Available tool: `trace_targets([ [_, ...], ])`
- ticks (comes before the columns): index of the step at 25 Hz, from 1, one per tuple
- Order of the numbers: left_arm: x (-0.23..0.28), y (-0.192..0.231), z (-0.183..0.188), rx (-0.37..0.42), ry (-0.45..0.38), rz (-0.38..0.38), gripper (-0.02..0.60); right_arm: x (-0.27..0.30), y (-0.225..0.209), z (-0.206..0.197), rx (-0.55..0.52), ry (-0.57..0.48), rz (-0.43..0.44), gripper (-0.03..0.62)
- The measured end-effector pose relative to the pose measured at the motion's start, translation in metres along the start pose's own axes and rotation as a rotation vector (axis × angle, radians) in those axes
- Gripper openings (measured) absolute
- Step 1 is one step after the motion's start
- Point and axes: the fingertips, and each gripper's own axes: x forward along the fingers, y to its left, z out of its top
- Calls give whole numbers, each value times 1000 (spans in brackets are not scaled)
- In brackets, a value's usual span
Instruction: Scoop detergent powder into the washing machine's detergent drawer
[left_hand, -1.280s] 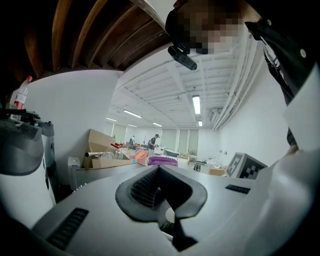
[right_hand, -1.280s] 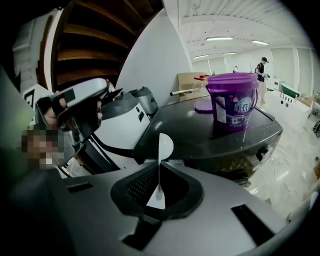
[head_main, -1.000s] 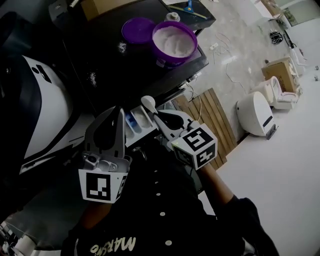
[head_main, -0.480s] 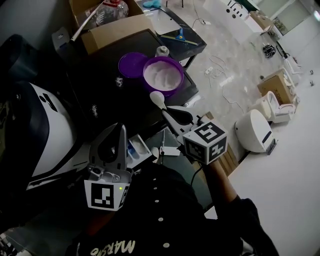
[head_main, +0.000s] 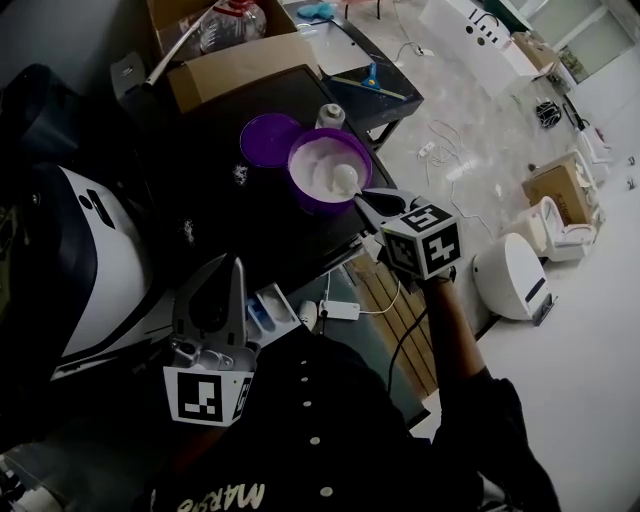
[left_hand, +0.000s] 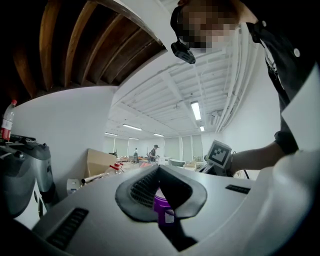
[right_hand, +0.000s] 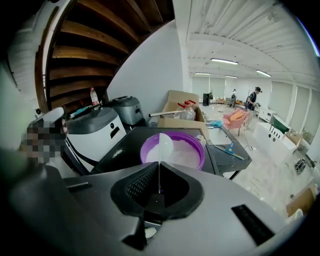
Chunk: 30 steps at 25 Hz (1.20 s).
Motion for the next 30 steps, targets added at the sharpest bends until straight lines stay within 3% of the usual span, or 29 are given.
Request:
trace_targets([
  [6,14,4,-10,-5,31,20,15,26,-15,-17,-44,113,6,34],
  [14,21,7,-20,-15,55,36,15,29,-17,-15,-63,131,6,37],
  [15,21,7,-20,-15,56,36,15,29,-16,-15,-55,130,12,46],
  [16,21,7,-20,-15,57,35,15,29,-15,-15,-47,128,18,101],
  [20,21,5,-20,-16,54,33,15,28,-15,-14,-49,117,2,106],
  [25,19,5,-15,-8,37,26,15,12,-19,-2,-62,11,-51,104],
  [30,12,8,-5,2,12,23,15,-44,-11,31,32,-282,-139,38],
])
